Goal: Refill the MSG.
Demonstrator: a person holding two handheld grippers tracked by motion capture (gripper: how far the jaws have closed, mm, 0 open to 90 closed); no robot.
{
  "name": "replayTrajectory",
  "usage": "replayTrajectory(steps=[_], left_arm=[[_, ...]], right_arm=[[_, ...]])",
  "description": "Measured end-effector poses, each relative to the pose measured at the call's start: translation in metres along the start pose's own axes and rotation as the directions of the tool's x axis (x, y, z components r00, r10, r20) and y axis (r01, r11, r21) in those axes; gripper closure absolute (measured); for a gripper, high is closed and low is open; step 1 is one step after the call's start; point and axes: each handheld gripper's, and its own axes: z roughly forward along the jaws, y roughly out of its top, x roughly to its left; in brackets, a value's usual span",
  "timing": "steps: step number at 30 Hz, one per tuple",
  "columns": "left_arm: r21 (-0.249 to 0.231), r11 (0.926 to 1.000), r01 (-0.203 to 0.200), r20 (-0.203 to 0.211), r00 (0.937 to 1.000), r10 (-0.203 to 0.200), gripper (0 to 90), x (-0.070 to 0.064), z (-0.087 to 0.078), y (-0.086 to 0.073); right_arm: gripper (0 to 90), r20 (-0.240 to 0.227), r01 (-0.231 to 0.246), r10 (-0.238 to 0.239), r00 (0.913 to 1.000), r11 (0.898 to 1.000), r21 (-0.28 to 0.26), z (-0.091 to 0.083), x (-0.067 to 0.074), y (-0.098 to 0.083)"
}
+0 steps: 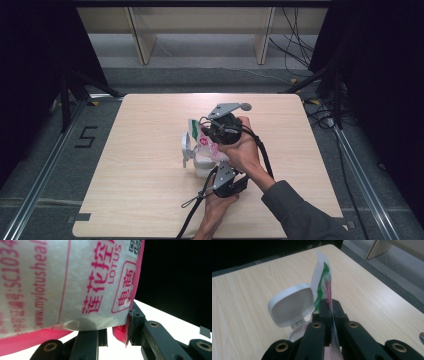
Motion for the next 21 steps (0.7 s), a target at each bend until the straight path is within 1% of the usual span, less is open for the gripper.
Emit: replayTrajectory(steps=[1, 2, 3, 4, 5, 6, 7, 8, 9, 10, 11, 12, 13, 14, 15, 16, 17, 18, 20, 21], left_arm=[[-0.01, 1.0, -0.001, 0.01, 1.0, 0.001, 73.6, 0.0007, 0.0011, -0.0006], [-0.007, 1.0, 0.0, 0.012, 0.9999, 0.0, 73.6, 0.0009, 0.0015, -0.001], [-0.004, 1.0, 0.002, 0.006, 1.0, -0.001, 73.6, -0.0001, 0.0016, -0.0013], [0.004, 1.0, -0.001, 0.001, 1.0, 0.001, 73.6, -0.0002, 0.001, -0.0009], [0.003, 1.0, -0.002, 0.002, 1.0, 0.002, 73.6, 0.0001, 0.0007, -0.0005], [0.006, 1.0, -0.004, -0.001, 1.0, 0.004, 73.6, 0.0003, 0.0002, -0.0003], [0.006, 1.0, -0.002, -0.001, 1.0, 0.002, 73.6, 0.0002, 0.0005, -0.0005], [0.005, 1.0, -0.002, 0.002, 1.0, 0.002, 73.6, 0.0, 0.0009, -0.0009], [0.003, 1.0, -0.003, 0.001, 1.0, 0.003, 73.6, -0.0001, 0.001, -0.001], [0.004, 1.0, -0.006, 0.002, 1.0, 0.006, 73.6, 0.0001, 0.0008, -0.0005], [0.007, 0.9999, -0.01, -0.001, 0.9999, 0.01, 73.6, 0.0004, 0.0005, -0.0003], [0.012, 0.9999, -0.012, -0.001, 0.9999, 0.012, 73.6, 0.0006, 0.0005, -0.0003], [0.004, 1.0, -0.001, 0.003, 1.0, 0.001, 73.7, 0.0001, 0.0012, -0.0008], [-0.016, 0.9999, 0.002, 0.012, 0.9999, -0.002, 73.6, 0.0001, 0.003, -0.0019], [0.003, 1.0, -0.002, 0.003, 1.0, 0.002, 73.6, 0.0, 0.0012, -0.0008], [0.003, 1.0, -0.004, 0.001, 1.0, 0.004, 73.6, 0.0003, 0.0009, -0.0005], [0.001, 1.0, -0.003, 0.002, 1.0, 0.003, 73.6, 0.0005, 0.0011, -0.0006], [-0.006, 1.0, 0.0, 0.014, 0.9999, 0.0, 73.7, 0.0009, 0.002, -0.0011], [0.004, 1.0, -0.004, 0.003, 1.0, 0.004, 73.7, 0.0001, 0.0011, -0.0006], [0.0, 1.0, -0.003, 0.002, 1.0, 0.003, 73.7, 0.0003, 0.0009, -0.0002]], right_arm=[[90.0, -0.006, 0.002, -0.002, 1.0, 1.0, -0.008, -0.0008, -0.0013, 0.0001], [90.0, -0.005, 0.0, 0.0, 1.0, 1.0, -0.009, -0.001, -0.0021, -0.0002], [90.0, -0.007, -0.006, 0.006, 1.0, 1.0, -0.004, 0.0, -0.0007, -0.0007], [90.0, -0.011, -0.006, 0.006, 0.9999, 1.0, 0.022, -0.0005, 0.0004, -0.0006], [90.0, -0.011, -0.021, 0.021, 0.9997, 1.0, 0.023, -0.0004, 0.0009, -0.0006], [90.0, -0.007, -0.008, 0.008, 0.9999, 1.0, -0.002, 0.0003, -0.0005, -0.0007], [90.0, -0.011, 0.0, 0.0, 0.9999, 1.0, -0.003, -0.0008, -0.0019, -0.0007], [89.9, -0.012, -0.007, 0.007, 0.9999, 1.0, -0.004, -0.0006, -0.0015, -0.0009], [89.9, -0.001, 0.0, 0.0, 1.0, 1.0, -0.006, 0.0004, -0.0007, -0.0012], [90.0, 0.0, -0.003, 0.003, 1.0, 1.0, 0.001, 0.0001, -0.0003, -0.0009], [90.0, -0.006, 0.001, -0.001, 1.0, 1.0, -0.004, -0.0006, -0.0011, -0.0006], [89.9, -0.01, -0.01, 0.01, 0.9999, 1.0, -0.004, -0.0016, -0.0017, -0.0006], [89.9, -0.01, -0.009, 0.009, 0.9999, 1.0, -0.006, -0.0013, -0.0021, -0.0007], [89.9, -0.007, -0.005, 0.005, 1.0, 1.0, 0.0, -0.0007, -0.0015, -0.0012], [89.9, 0.0, 0.003, -0.003, 1.0, 1.0, -0.003, 0.0003, -0.0009, -0.0014], [89.9, 0.0, 0.005, -0.005, 1.0, 1.0, -0.004, 0.0001, -0.001, -0.001], [89.9, -0.012, -0.002, 0.002, 0.9999, 1.0, -0.001, -0.0011, -0.0017, -0.0008], [90.0, -0.013, -0.009, 0.009, 0.9999, 1.0, -0.001, -0.0011, -0.0013, -0.001], [89.9, -0.006, 0.0, 0.0, 1.0, 1.0, 0.003, 0.0, -0.0005, -0.0009], [89.9, -0.002, -0.004, 0.005, 1.0, 1.0, 0.013, -0.0002, 0.0006, -0.0007]])
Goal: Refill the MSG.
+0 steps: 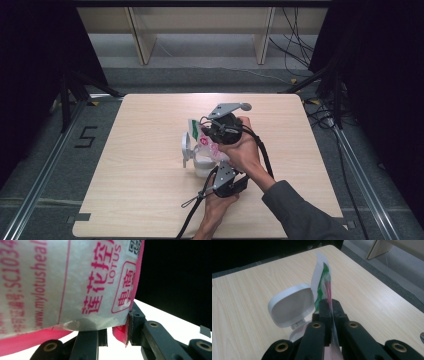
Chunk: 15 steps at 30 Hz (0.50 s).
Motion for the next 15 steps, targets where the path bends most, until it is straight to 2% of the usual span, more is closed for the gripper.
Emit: replayTrajectory(steps=[1, 2, 3, 5, 6, 7, 11, 13, 14, 15], left_arm=[[-0.004, 1.0, 0.002, 0.002, 1.0, -0.002, 73.7, 0.0001, 0.0002, 0.0], [-0.01, 0.9999, 0.004, 0.013, 0.9999, -0.004, 73.7, 0.0006, 0.0011, -0.0004], [0.002, 1.0, 0.002, 0.003, 1.0, -0.002, 73.7, -0.0003, 0.0005, -0.0004], [-0.002, 1.0, 0.003, 0.003, 1.0, -0.003, 73.6, -0.0004, 0.0004, 0.0001], [-0.003, 1.0, 0.0, 0.001, 1.0, 0.0, 73.7, -0.0003, 0.0001, 0.0004], [0.0, 1.0, 0.001, 0.001, 1.0, -0.001, 73.6, -0.0004, 0.0001, 0.0003], [-0.006, 1.0, 0.003, 0.003, 1.0, -0.003, 73.7, -0.0006, 0.0004, 0.0003], [0.002, 1.0, 0.0, 0.003, 1.0, 0.0, 73.7, -0.0003, 0.0001, 0.0001], [0.001, 1.0, -0.002, 0.003, 1.0, 0.002, 73.7, -0.0004, 0.0004, -0.0003], [-0.001, 1.0, 0.001, 0.003, 1.0, -0.001, 73.7, -0.0005, 0.0004, -0.0001]], right_arm=[[89.9, -0.004, 0.014, -0.014, 0.9999, 1.0, -0.016, -0.0004, -0.002, 0.0006], [89.9, -0.007, 0.003, -0.003, 1.0, 1.0, -0.019, -0.0006, -0.0021, 0.0003], [89.9, -0.002, -0.003, 0.003, 1.0, 1.0, -0.022, 0.0006, -0.0009, -0.0001], [89.9, -0.003, 0.004, -0.004, 1.0, 1.0, 0.005, 0.0007, 0.0002, 0.0001], [90.0, -0.005, -0.015, 0.015, 0.9999, 1.0, -0.008, 0.0003, 0.0007, 0.0002], [89.9, -0.005, -0.001, 0.001, 1.0, 1.0, -0.018, -0.0005, -0.0018, 0.0005], [89.9, 0.0, 0.007, -0.007, 1.0, 1.0, 0.001, 0.0006, -0.0002, 0.0001], [89.9, 0.0, 0.0, 0.0, 1.0, 1.0, -0.028, 0.0009, -0.0013, 0.0], [89.9, -0.005, -0.01, 0.01, 0.9999, 1.0, -0.009, 0.0007, -0.0001, -0.0001], [89.9, -0.008, 0.003, -0.003, 1.0, 1.0, 0.0, 0.0013, -0.0001, -0.0001]])
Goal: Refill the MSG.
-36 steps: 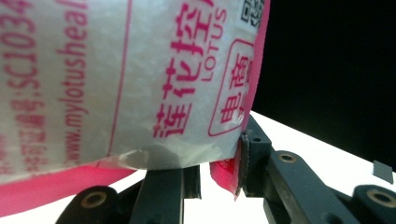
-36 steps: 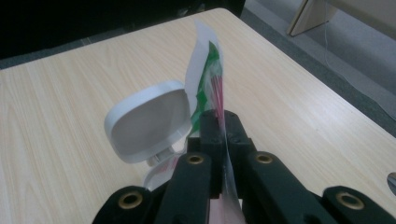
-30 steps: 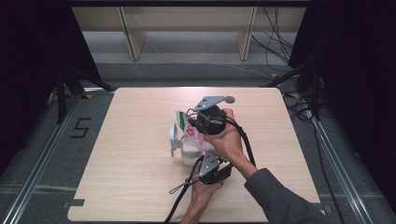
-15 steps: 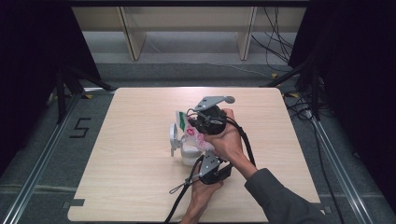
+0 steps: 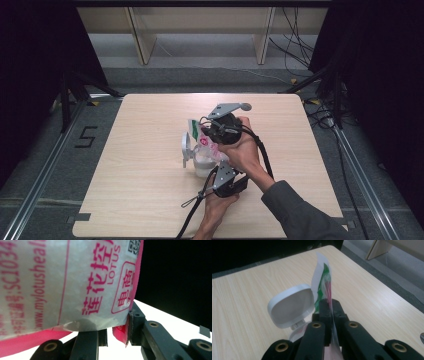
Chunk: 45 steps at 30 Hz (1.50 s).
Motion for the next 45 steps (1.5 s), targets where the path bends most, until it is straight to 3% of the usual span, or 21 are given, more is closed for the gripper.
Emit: replayTrajectory(steps=[2, 6, 8, 11, 13, 16, 20, 21, 22, 24, 32, 35, 40, 42, 45], left_arm=[[-0.002, 1.0, -0.002, -0.003, 1.0, 0.002, 73.7, 0.0, -0.0004, 0.0006], [-0.004, 1.0, 0.0, 0.001, 1.0, 0.0, 73.7, -0.0003, -0.0001, 0.0006], [-0.002, 1.0, 0.002, 0.001, 1.0, -0.002, 73.7, -0.0006, -0.0002, 0.0005], [-0.006, 1.0, 0.004, 0.003, 1.0, -0.003, 73.7, -0.0009, 0.0003, 0.0005], [-0.015, 0.9999, 0.0, 0.012, 0.9999, 0.0, 73.7, -0.0002, 0.0004, 0.0006], [-0.004, 1.0, 0.001, 0.002, 1.0, -0.001, 73.7, -0.0008, 0.0, 0.0008], [-0.001, 1.0, -0.003, 0.0, 1.0, 0.003, 73.7, -0.0006, -0.0004, 0.0009], [-0.015, 0.9999, -0.001, 0.011, 0.9999, 0.001, 73.7, -0.0003, 0.0008, 0.0004], [-0.015, 0.9999, 0.0, 0.009, 1.0, 0.0, 73.7, -0.0004, 0.0006, 0.0007], [-0.014, 0.9999, -0.003, 0.009, 1.0, 0.003, 73.7, -0.0003, 0.0003, 0.0007], [-0.008, 1.0, -0.004, 0.006, 1.0, 0.005, 73.7, -0.0005, 0.0003, 0.0007], [-0.012, 0.9999, -0.008, 0.006, 0.9999, 0.008, 73.8, -0.0002, -0.0004, 0.0012], [-0.013, 0.9999, -0.006, 0.009, 0.9999, 0.006, 73.7, -0.0002, 0.0005, 0.0005], [-0.005, 1.0, -0.008, 0.001, 1.0, 0.008, 73.8, -0.0001, -0.0005, 0.0013], [-0.02, 0.9998, -0.006, 0.014, 0.9999, 0.006, 73.8, -0.0001, 0.0008, 0.0003]], right_arm=[[89.9, -0.001, -0.02, 0.02, 0.9998, 1.0, -0.011, -0.0008, 0.0009, 0.0003], [90.0, 0.005, 0.001, -0.001, 1.0, 1.0, -0.007, -0.0006, 0.0, 0.0002], [89.9, 0.005, -0.015, 0.015, 0.9999, 1.0, -0.022, -0.0014, -0.0002, 0.0004], [89.9, 0.015, 0.018, -0.018, 0.9997, 1.0, -0.011, 0.0008, 0.0001, -0.0003], [89.9, 0.006, -0.003, 0.003, 1.0, 1.0, -0.02, -0.0009, -0.0003, 0.0005], [90.0, 0.008, 0.009, -0.009, 0.9999, 1.0, -0.005, -0.0004, 0.0001, 0.0003], [89.9, 0.004, -0.01, 0.01, 0.9999, 1.0, -0.022, -0.0011, 0.0, 0.0004], [89.9, 0.003, 0.012, -0.012, 0.9999, 1.0, -0.013, -0.0009, -0.0007, 0.0004], [89.9, 0.014, -0.007, 0.007, 0.9999, 1.0, -0.006, -0.0012, 0.0005, 0.0003], [90.0, 0.006, -0.001, 0.001, 1.0, 1.0, -0.027, -0.0011, -0.0002, 0.0004], [89.9, 0.009, 0.008, -0.008, 0.9999, 1.0, -0.015, -0.0018, -0.0008, 0.0001], [89.9, 0.0, -0.015, 0.015, 0.9999, 1.0, -0.026, -0.0025, -0.0001, 0.0006], [89.9, -0.001, 0.008, -0.008, 1.0, 1.0, -0.016, -0.0016, 0.0001, 0.0001], [89.9, -0.004, -0.016, 0.016, 0.9999, 1.0, -0.023, -0.0027, -0.0002, 0.0005], [89.9, -0.007, 0.001, -0.001, 1.0, 1.0, -0.016, -0.0019, 0.0015, 0.0005]])
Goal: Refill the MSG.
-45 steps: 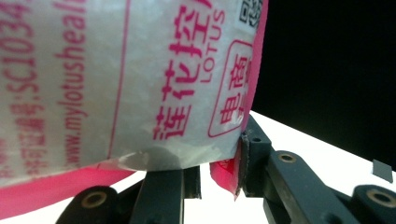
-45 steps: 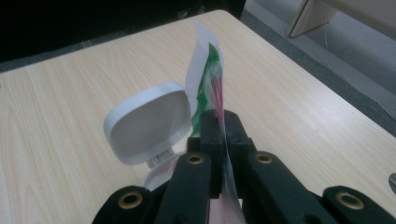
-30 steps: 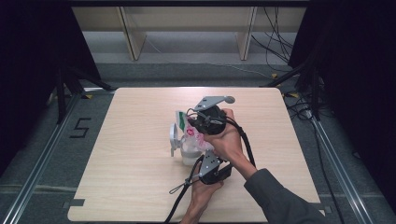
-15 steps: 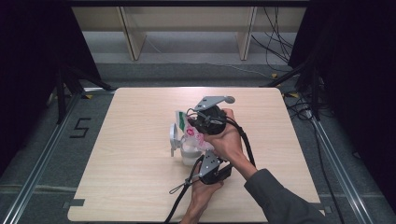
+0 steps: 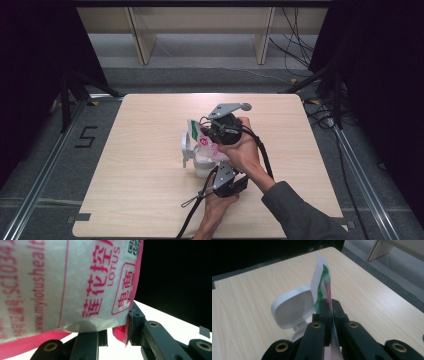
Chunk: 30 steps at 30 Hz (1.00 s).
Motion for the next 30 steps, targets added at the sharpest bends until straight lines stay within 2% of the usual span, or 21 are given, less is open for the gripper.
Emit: replayTrajectory(steps=[4, 6, 9, 10, 12, 13, 14, 16, 17, 18, 20, 22, 24, 25, 26, 28, 29, 30], left_arm=[[0.01, 0.9999, -0.005, -0.016, 0.9999, 0.005, 73.9, 0.0002, -0.0025, 0.0019], [0.013, 0.9999, 0.0, -0.011, 0.9999, 0.0, 73.8, 0.0001, -0.0023, 0.0012], [-0.008, 1.0, 0.005, -0.003, 1.0, -0.005, 73.9, 0.0003, -0.0008, 0.0008], [0.01, 0.9999, -0.004, -0.018, 0.9998, 0.004, 73.8, 0.0003, -0.0032, 0.002], [-0.004, 1.0, -0.003, -0.007, 1.0, 0.003, 73.9, 0.002, -0.0022, 0.0015], [0.015, 0.9999, 0.002, -0.014, 0.9999, -0.001, 73.9, 0.0015, -0.003, 0.0015], [-0.006, 1.0, 0.005, -0.004, 1.0, -0.005, 73.9, 0.0011, -0.0007, 0.0002], [0.005, 1.0, 0.001, -0.013, 0.9999, -0.001, 73.8, 0.001, -0.0027, 0.0014], [0.006, 1.0, 0.0, -0.016, 0.9999, 0.0, 73.9, 0.0016, -0.0031, 0.0017], [0.01, 0.9999, 0.003, -0.017, 0.9998, -0.003, 73.9, 0.0017, -0.0033, 0.0019], [0.008, 1.0, 0.001, -0.015, 0.9999, -0.001, 73.9, 0.0015, -0.0029, 0.0014], [-0.007, 1.0, 0.0, -0.004, 1.0, 0.0, 73.9, 0.0018, -0.0022, 0.0013], [0.006, 1.0, 0.0, -0.011, 0.9999, 0.0, 73.9, 0.0013, -0.0028, 0.0018], [-0.004, 1.0, 0.003, -0.007, 1.0, -0.003, 73.9, 0.0009, -0.0018, 0.0012], [0.007, 1.0, 0.002, -0.014, 0.9999, -0.002, 73.9, 0.0005, -0.0026, 0.0015], [-0.002, 1.0, 0.0, -0.008, 1.0, 0.0, 73.9, 0.0014, -0.0024, 0.0016], [-0.004, 1.0, 0.001, -0.004, 1.0, -0.001, 73.9, 0.0017, -0.0023, 0.0017], [-0.003, 1.0, 0.0, -0.003, 1.0, 0.0, 73.9, 0.0016, -0.0022, 0.0015]], right_arm=[[89.9, -0.006, -0.022, 0.022, 0.9997, 0.999, -0.023, -0.0005, 0.0007, 0.0007], [89.9, -0.009, -0.006, 0.006, 0.9999, 1.0, -0.014, -0.0008, 0.0007, 0.0008], [89.9, -0.009, -0.004, 0.004, 1.0, 1.0, 0.009, 0.0012, 0.0027, 0.0006], [89.9, -0.007, -0.002, 0.002, 1.0, 1.0, -0.004, 0.0011, 0.0026, 0.0011], [89.9, -0.008, -0.012, 0.011, 0.9999, 1.0, -0.029, 0.0001, 0.0011, 0.0017], [89.9, -0.013, 0.0, 0.0, 0.9999, 1.0, -0.013, 0.0, 0.0006, 0.0016], [89.9, -0.005, 0.005, -0.005, 1.0, 1.0, -0.01, 0.0024, 0.0021, 0.0011], [89.9, -0.002, 0.006, -0.006, 1.0, 1.0, 0.001, 0.0036, 0.0039, 0.0014], [89.9, -0.011, 0.007, -0.007, 0.9999, 1.0, -0.004, 0.0028, 0.0024, 0.0021], [89.9, -0.005, -0.023, 0.023, 0.9997, 1.0, -0.013, 0.0026, 0.003, 0.0019], [89.9, -0.008, 0.005, -0.005, 1.0, 1.0, -0.007, 0.0027, 0.0021, 0.0023], [89.9, -0.01, 0.002, -0.002, 0.9999, 1.0, -0.003, 0.0022, 0.0029, 0.0027], [89.9, -0.004, -0.011, 0.011, 0.9999, 1.0, -0.006, 0.0012, 0.0021, 0.0025], [89.8, -0.001, -0.001, 0.001, 1.0, 1.0, -0.02, 0.0031, 0.0028, 0.0014], [89.8, -0.006, 0.003, -0.003, 1.0, 1.0, -0.001, 0.0026, 0.0031, 0.0021], [89.9, -0.009, 0.003, -0.003, 1.0, 1.0, -0.005, 0.0025, 0.0027, 0.0023], [89.9, -0.002, 0.005, -0.005, 1.0, 1.0, -0.02, 0.0028, 0.0019, 0.0016], [89.9, 0.0, -0.009, 0.009, 1.0, 1.0, -0.018, 0.0023, 0.0026, 0.0017]])
